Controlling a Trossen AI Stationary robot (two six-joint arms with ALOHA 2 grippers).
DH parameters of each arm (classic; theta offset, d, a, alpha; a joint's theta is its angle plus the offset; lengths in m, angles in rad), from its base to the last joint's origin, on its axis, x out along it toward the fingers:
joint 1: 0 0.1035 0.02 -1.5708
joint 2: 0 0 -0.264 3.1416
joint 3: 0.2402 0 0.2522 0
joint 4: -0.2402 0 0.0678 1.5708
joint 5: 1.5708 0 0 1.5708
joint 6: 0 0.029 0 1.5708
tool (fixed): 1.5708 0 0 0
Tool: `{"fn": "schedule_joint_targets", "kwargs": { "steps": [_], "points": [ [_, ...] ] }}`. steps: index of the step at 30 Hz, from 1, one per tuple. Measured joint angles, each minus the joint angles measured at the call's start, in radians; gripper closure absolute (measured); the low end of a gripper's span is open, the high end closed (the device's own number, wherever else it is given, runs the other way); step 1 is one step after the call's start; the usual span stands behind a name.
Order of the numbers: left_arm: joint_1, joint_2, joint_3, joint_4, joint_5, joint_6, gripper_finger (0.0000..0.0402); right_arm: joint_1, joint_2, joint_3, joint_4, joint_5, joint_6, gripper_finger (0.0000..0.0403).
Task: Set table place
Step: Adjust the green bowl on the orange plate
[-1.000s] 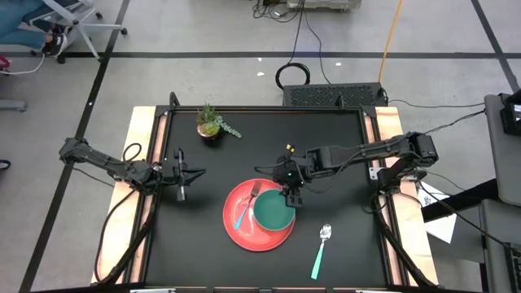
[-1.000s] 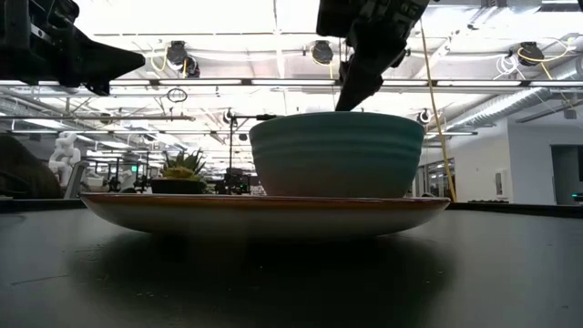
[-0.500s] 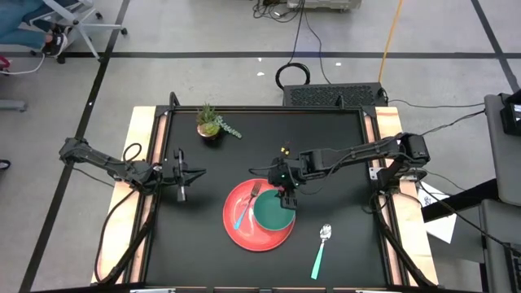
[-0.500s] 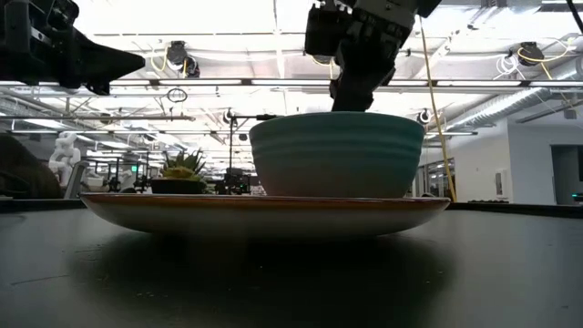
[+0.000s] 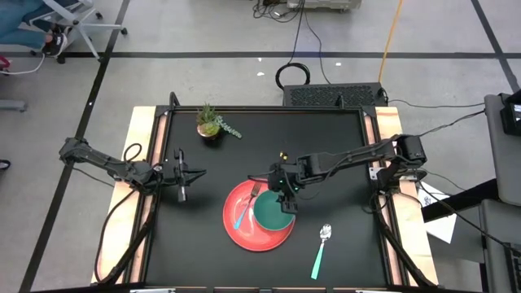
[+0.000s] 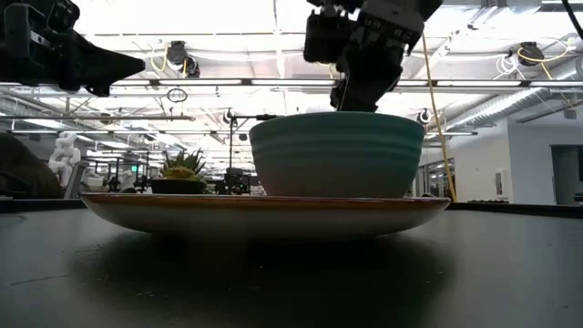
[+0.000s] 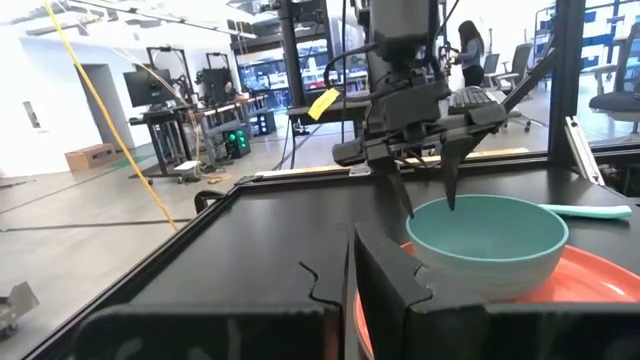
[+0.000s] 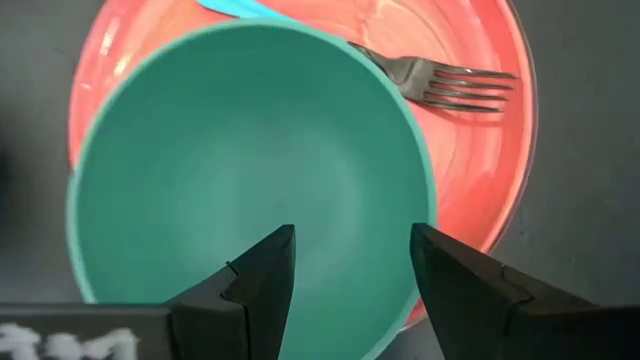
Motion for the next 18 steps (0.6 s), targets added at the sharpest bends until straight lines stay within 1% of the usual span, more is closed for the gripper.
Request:
{"fn": "schedule_joint_targets", "kwargs": {
  "steps": [14,18],
  "points": [
    [0.0,0.0,0.0,0.003,0.0,-0.004,0.0373,-0.004,0.0,0.001,0.003,0.005,-0.002,0.0211],
    [0.0,0.0,0.0,0.003,0.0,-0.004,0.0373,-0.004,0.0,0.001,0.004,0.073,-0.018,0.0211]
  ]
}}
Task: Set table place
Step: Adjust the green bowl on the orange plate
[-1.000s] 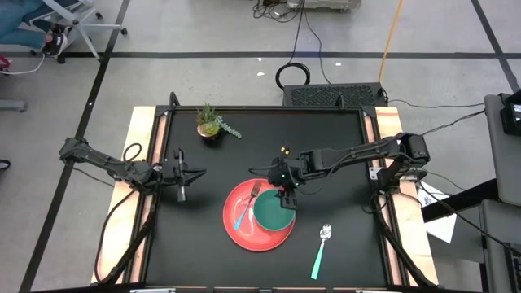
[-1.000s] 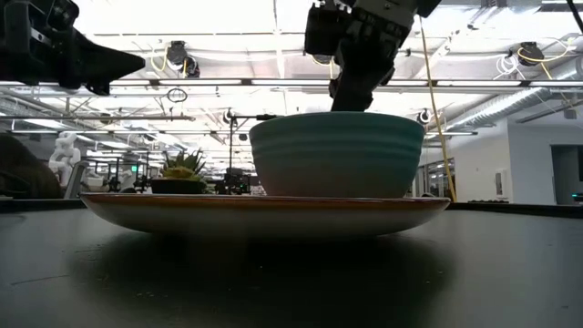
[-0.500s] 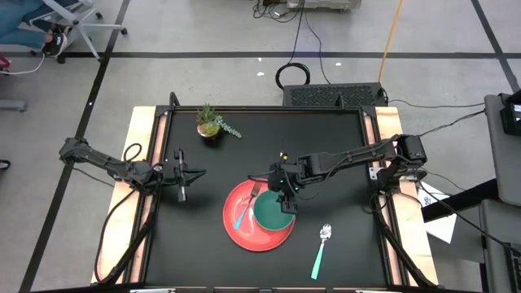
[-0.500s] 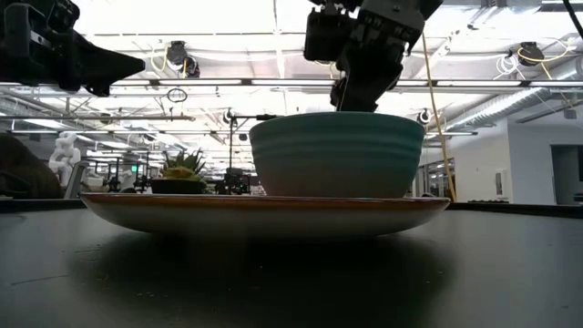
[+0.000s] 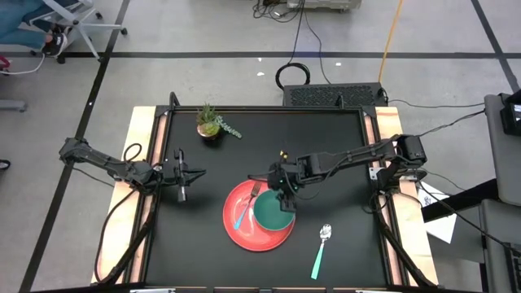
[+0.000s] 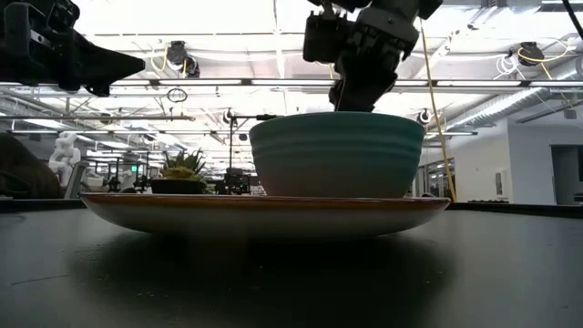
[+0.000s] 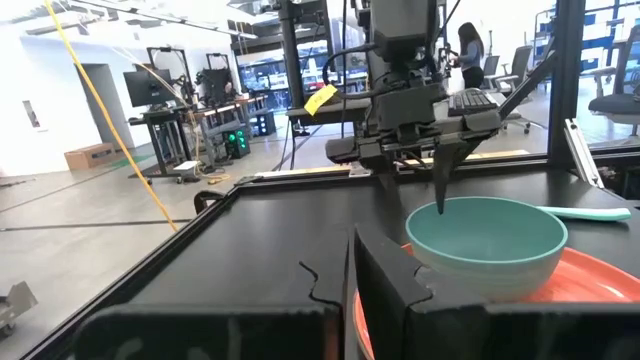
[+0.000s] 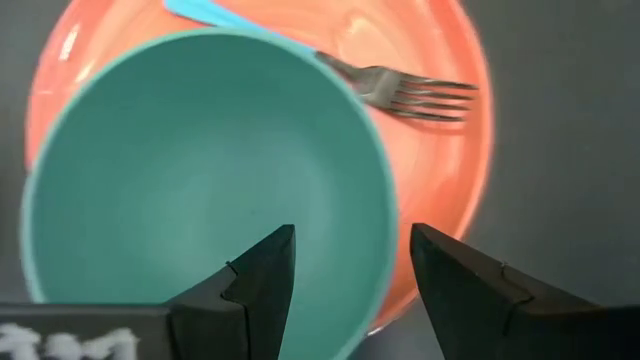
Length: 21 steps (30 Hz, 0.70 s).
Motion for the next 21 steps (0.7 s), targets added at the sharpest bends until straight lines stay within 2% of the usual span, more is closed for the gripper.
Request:
{"fn": "schedule_joint_targets", "kwargs": {
  "steps": [21],
  "points": [
    [0.0,0.0,0.0,0.003,0.0,-0.019,0.0373,0.016,0.0,-0.034,0.043,0.006,0.006,0.0211]
  ]
}}
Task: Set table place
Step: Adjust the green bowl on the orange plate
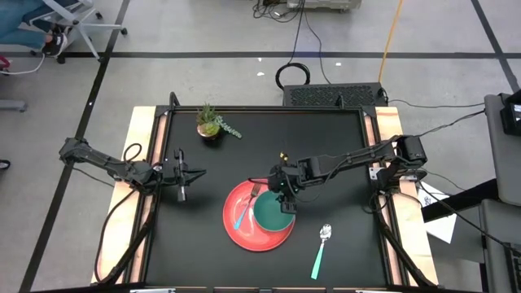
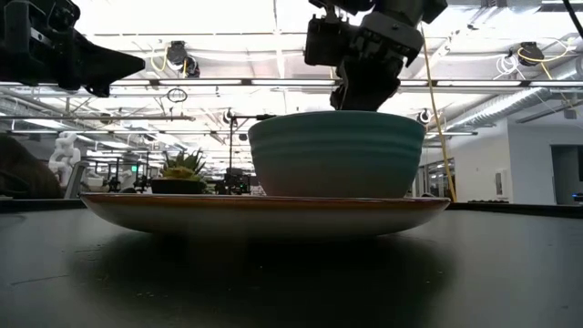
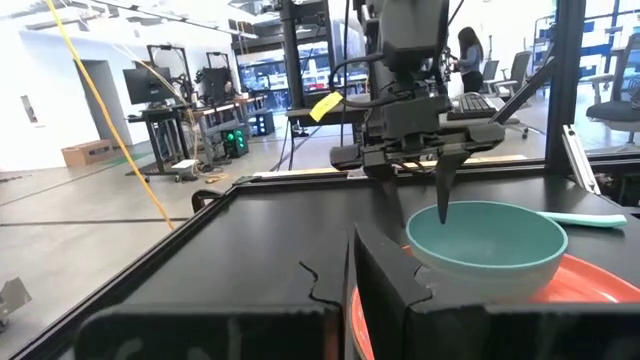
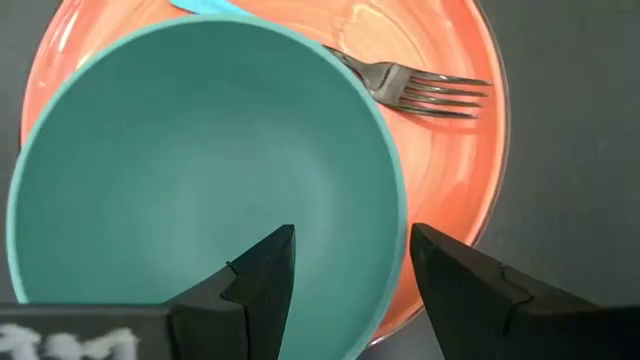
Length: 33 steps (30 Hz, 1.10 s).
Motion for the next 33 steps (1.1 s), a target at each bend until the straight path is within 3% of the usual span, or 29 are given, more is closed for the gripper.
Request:
{"fn": "schedule_joint_targets", "kwargs": {
  "steps": [33],
  "points": [
    [0.0,0.0,0.0,0.0,0.0,-0.003,0.0373,0.001,0.002,-0.056,0.067,0.005,0.005,0.0212]
  ]
}}
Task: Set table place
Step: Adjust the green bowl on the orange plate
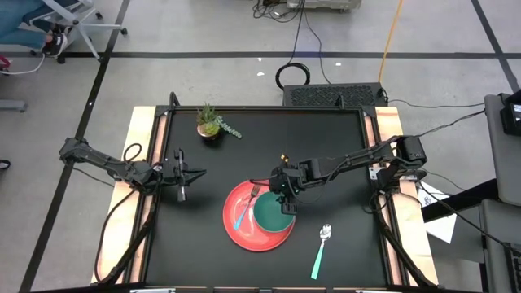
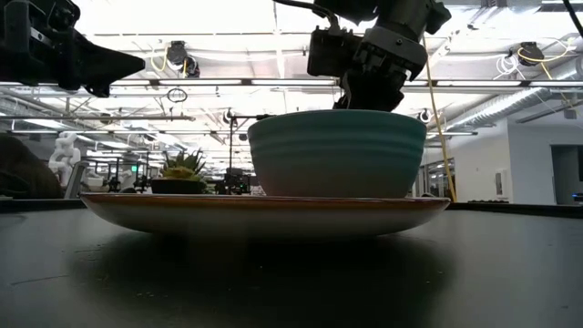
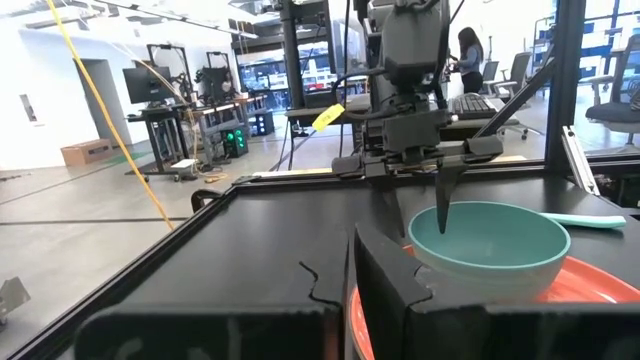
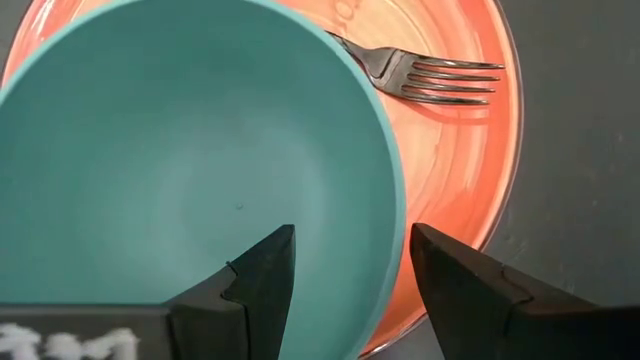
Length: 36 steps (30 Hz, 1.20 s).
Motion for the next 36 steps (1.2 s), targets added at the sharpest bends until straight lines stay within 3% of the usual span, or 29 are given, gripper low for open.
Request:
{"fn": "schedule_joint_targets", "kwargs": {
  "steps": [22,29,36],
  "points": [
    [0.0,0.0,0.0,0.0,0.0,0.001,0.0373,0.0,0.0,0.0,0.033,0.001,-0.023,0.0333],
    [0.0,0.0,0.0,0.0,0.0,0.001,0.0373,-0.024,0.0,0.0,0.037,0.0,0.009,0.0392],
    [0.0,0.0,0.0,0.0,0.0,0.001,0.0373,-0.061,0.0,0.0,0.019,-0.005,0.02,0.0399]
  ]
}}
